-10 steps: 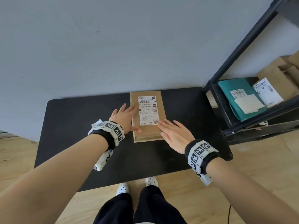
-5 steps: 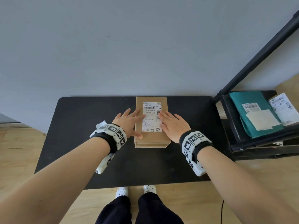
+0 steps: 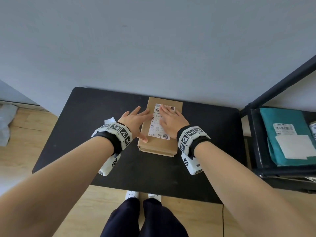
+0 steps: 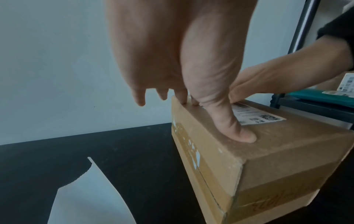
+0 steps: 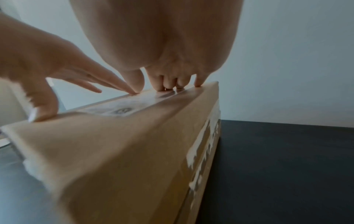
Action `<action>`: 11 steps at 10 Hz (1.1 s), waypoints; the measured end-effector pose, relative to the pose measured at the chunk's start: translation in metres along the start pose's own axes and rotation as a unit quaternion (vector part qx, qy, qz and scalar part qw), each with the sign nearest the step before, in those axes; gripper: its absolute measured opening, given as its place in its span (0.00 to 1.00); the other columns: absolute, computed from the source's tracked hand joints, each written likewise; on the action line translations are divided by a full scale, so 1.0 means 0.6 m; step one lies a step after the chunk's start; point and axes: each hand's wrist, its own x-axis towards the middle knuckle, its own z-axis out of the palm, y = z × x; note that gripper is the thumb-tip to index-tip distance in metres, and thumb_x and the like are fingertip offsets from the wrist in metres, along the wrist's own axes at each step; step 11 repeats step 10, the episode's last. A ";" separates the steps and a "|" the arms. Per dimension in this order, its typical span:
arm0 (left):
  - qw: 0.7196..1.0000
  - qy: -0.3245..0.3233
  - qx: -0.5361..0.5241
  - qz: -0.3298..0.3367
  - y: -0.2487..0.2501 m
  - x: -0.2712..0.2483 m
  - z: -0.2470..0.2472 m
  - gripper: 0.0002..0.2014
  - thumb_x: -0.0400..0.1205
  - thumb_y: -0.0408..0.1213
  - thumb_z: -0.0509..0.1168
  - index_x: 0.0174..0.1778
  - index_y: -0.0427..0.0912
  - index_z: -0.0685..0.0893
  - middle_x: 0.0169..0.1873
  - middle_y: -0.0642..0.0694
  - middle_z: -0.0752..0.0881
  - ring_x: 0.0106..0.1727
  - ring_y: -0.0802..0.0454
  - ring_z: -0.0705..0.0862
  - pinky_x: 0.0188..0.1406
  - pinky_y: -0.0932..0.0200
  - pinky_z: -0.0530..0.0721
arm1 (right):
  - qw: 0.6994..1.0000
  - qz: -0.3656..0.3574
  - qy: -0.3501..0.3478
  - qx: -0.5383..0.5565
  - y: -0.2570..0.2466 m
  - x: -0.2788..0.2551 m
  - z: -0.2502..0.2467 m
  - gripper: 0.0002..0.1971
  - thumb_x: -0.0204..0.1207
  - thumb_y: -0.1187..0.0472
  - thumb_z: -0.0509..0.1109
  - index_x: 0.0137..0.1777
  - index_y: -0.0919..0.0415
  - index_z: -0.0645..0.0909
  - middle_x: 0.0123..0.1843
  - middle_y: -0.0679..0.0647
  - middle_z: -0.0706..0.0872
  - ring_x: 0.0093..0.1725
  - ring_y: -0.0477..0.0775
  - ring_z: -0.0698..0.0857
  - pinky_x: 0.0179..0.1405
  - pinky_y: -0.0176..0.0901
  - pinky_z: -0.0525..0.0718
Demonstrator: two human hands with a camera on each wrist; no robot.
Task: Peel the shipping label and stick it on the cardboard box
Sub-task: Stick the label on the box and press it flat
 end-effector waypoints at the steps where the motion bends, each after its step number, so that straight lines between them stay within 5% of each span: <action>1: 1.000 -0.005 0.004 -0.006 0.004 -0.002 0.000 0.54 0.68 0.52 0.77 0.83 0.59 0.48 0.84 0.58 0.48 0.85 0.49 0.41 0.83 0.37 0.46 | 1.000 -0.015 -0.012 -0.017 -0.010 -0.022 0.014 0.29 0.86 0.55 0.46 0.85 0.59 0.42 0.88 0.53 0.43 0.87 0.49 0.44 0.85 0.49 0.44; 4: 1.000 -0.018 0.008 0.001 0.012 -0.016 -0.003 0.48 0.73 0.49 0.74 0.83 0.60 0.50 0.85 0.56 0.47 0.85 0.48 0.41 0.83 0.38 0.46 | 0.998 -0.046 -0.037 -0.015 -0.031 -0.112 0.044 0.28 0.87 0.52 0.45 0.85 0.57 0.45 0.88 0.50 0.45 0.87 0.48 0.46 0.86 0.47 0.45; 7: 0.992 -0.012 0.103 0.077 0.025 -0.047 0.013 0.26 0.85 0.50 0.58 0.80 0.63 0.60 0.85 0.53 0.51 0.85 0.50 0.49 0.84 0.43 0.54 | 0.999 0.050 0.011 0.017 0.001 -0.170 0.065 0.29 0.86 0.48 0.48 0.85 0.53 0.46 0.88 0.46 0.46 0.86 0.46 0.49 0.86 0.47 0.48; 8: 0.988 -0.031 0.098 0.112 0.018 -0.059 0.029 0.25 0.85 0.53 0.52 0.80 0.67 0.58 0.85 0.53 0.48 0.85 0.51 0.44 0.84 0.42 0.53 | 0.999 0.048 0.004 0.018 -0.006 -0.173 0.072 0.28 0.86 0.46 0.48 0.84 0.47 0.48 0.88 0.49 0.44 0.86 0.50 0.49 0.86 0.51 0.50; 11: 0.992 -0.019 0.108 0.061 -0.012 -0.091 0.034 0.26 0.86 0.54 0.51 0.81 0.63 0.55 0.85 0.54 0.48 0.85 0.49 0.50 0.84 0.44 0.52 | 0.997 0.066 0.028 0.010 -0.009 -0.185 0.069 0.26 0.87 0.47 0.47 0.84 0.48 0.53 0.88 0.49 0.48 0.86 0.52 0.52 0.84 0.51 0.55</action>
